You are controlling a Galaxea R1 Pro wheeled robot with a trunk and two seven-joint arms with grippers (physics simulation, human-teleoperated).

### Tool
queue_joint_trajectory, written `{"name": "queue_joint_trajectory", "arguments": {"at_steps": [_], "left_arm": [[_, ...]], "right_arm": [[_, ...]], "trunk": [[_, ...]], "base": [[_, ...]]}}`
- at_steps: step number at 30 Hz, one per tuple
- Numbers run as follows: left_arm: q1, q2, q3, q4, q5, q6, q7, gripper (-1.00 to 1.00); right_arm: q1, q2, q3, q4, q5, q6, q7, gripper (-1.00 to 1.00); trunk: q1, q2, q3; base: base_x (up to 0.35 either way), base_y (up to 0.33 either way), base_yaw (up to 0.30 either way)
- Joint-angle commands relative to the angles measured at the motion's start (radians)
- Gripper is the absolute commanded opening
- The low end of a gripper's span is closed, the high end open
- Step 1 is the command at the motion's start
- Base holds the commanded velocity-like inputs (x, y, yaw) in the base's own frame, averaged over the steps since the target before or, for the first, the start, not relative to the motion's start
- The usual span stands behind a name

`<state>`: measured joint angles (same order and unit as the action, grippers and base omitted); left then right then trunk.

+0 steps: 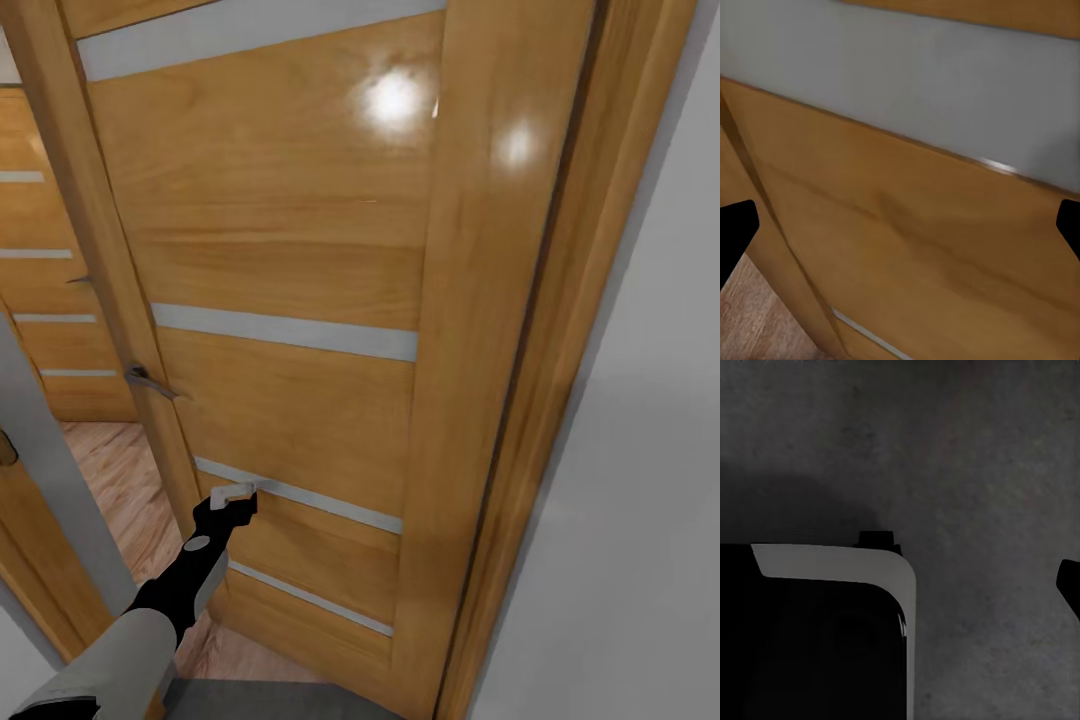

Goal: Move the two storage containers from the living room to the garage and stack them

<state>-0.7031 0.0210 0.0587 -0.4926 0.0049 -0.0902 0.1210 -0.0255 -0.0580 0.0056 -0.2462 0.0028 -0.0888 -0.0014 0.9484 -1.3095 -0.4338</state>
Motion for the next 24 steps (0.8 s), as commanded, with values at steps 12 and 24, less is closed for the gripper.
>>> {"name": "queue_joint_trajectory", "arguments": {"at_steps": [12,24], "left_arm": [[-0.001,0.0,0.001,0.0,0.0,-0.003,0.001,1.0],[-0.001,0.003,0.001,0.0,0.0,-0.006,0.001,1.0]], "right_arm": [[-0.001,0.0,0.001,0.001,0.0,-0.003,0.0,1.0],[-0.001,0.0,0.001,0.001,0.0,-0.003,0.0,1.0]], "trunk": [[0.0,-0.001,-0.001],[0.0,-0.001,-0.001]], "base": [[0.126,0.0,0.0],[0.086,0.0,0.0]]}}
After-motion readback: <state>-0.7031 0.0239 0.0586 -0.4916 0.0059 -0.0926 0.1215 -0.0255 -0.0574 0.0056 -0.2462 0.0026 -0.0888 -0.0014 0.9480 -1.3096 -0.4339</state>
